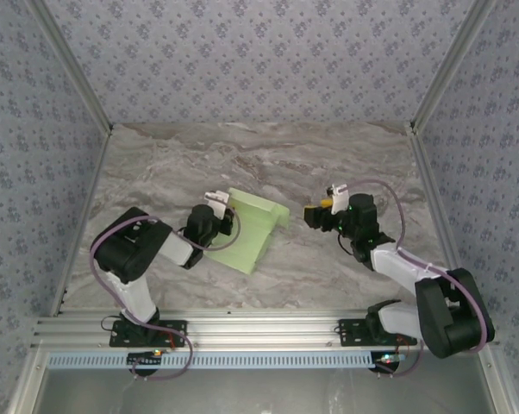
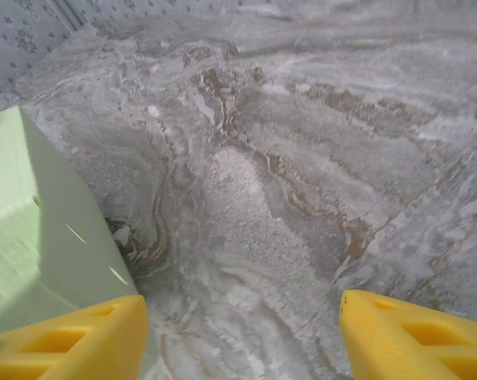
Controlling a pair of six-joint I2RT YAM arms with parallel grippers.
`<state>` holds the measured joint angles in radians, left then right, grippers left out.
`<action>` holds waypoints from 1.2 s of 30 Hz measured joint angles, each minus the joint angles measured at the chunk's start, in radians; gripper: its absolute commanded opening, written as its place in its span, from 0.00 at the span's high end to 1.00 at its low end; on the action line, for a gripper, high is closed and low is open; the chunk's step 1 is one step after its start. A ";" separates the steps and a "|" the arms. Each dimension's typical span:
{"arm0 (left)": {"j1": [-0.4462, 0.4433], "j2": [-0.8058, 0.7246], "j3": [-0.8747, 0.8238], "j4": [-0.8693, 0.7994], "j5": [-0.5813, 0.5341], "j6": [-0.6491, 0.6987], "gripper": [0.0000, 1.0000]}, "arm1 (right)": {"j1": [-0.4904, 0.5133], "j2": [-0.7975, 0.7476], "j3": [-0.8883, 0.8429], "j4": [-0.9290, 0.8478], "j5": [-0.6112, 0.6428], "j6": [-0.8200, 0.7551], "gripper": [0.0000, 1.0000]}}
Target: Fold the paper box
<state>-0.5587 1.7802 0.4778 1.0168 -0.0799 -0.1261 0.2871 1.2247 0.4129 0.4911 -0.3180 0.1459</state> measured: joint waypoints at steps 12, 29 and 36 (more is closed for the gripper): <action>0.065 -0.139 0.022 -0.177 0.127 -0.038 1.00 | 0.119 0.132 0.094 0.097 -0.241 -0.268 0.39; 0.140 -0.144 0.038 -0.222 0.293 -0.105 1.00 | 0.247 0.196 0.151 0.090 -0.144 -0.323 0.51; 0.140 -0.144 0.038 -0.223 0.292 -0.121 1.00 | 0.285 0.211 0.179 0.101 -0.079 -0.304 0.55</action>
<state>-0.4191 1.6363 0.5156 0.7940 0.2123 -0.2470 0.5716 1.4357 0.5919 0.5919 -0.3973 -0.1585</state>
